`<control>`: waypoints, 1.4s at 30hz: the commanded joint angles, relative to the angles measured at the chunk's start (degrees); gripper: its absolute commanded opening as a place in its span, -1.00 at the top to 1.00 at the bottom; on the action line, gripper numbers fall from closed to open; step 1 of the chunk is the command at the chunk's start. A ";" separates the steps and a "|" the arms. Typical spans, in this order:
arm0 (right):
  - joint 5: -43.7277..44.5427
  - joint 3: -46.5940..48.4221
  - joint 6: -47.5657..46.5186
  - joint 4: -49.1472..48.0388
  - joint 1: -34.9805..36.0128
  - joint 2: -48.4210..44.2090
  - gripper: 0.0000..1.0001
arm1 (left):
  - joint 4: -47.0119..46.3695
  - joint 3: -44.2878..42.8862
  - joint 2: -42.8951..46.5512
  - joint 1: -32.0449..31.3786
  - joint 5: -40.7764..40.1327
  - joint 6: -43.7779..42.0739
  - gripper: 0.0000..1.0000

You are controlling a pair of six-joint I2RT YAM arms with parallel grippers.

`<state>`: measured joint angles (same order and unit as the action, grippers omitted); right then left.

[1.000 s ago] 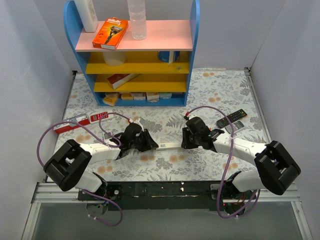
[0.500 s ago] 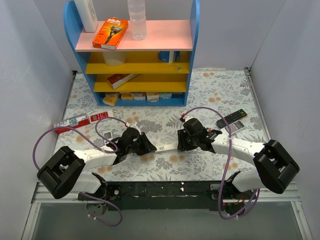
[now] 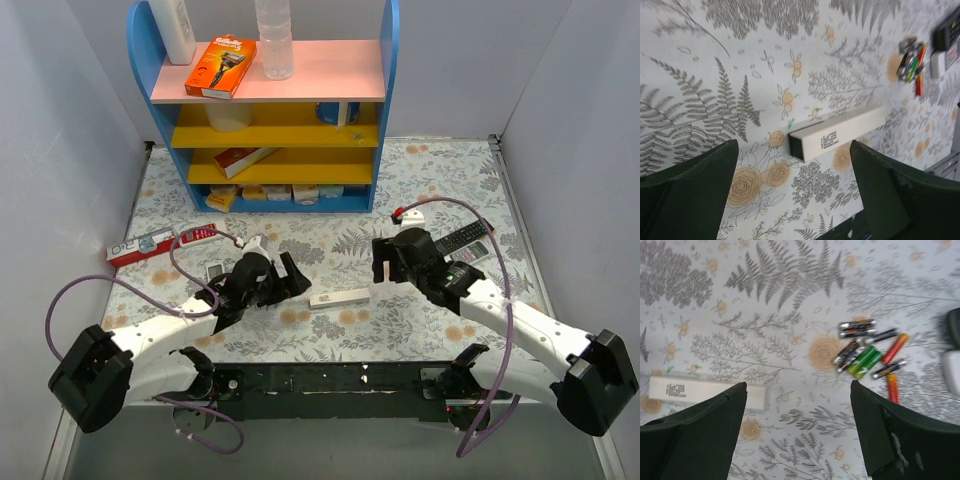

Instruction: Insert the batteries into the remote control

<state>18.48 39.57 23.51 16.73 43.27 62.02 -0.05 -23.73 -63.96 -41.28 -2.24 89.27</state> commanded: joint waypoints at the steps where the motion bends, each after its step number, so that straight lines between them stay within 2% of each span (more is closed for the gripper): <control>1: 14.64 3.58 -4.25 4.79 -0.99 -6.63 -0.82 | 10.06 -5.62 8.31 1.99 -9.43 -4.10 -0.96; 5: 23.51 3.23 -5.84 5.85 -1.08 -14.80 -0.82 | 17.80 -10.45 17.36 2.52 -18.40 -9.11 -0.96; 9: 27.48 0.78 -9.34 2.62 -1.08 -27.43 -0.86 | 23.60 -14.76 27.29 2.43 -29.11 -14.73 -0.96; 13: 28.54 -4.05 -14.44 -3.18 -1.08 -39.14 -0.89 | 23.52 -16.53 38.18 2.52 -34.65 -19.92 -0.96; 18: 30.73 -9.07 -18.84 -6.53 -1.08 -51.27 -0.89 | 21.15 -15.30 47.43 2.52 -38.53 -25.80 -0.96; 23: 31.70 -9.25 -22.44 -6.63 -1.08 -55.51 -0.89 | 19.57 -12.41 55.16 2.52 -40.56 -29.77 -0.96; 27: 30.57 -10.04 -22.89 -6.36 -1.17 -56.91 -0.85 | 18.43 -9.41 60.17 2.52 -40.65 -29.77 -0.96; 30: 28.20 -13.03 -23.33 -9.70 -1.08 -58.76 -0.83 | 17.90 -8.53 61.41 2.52 -41.61 -30.39 -0.96; 42: 30.04 -13.64 -24.65 -9.09 -1.08 -60.52 -0.82 | 17.11 -7.74 60.27 2.87 -42.23 -31.79 -0.96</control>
<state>47.57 26.35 -0.30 10.83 42.33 2.09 17.87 -31.86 -2.44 -39.05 -42.98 58.89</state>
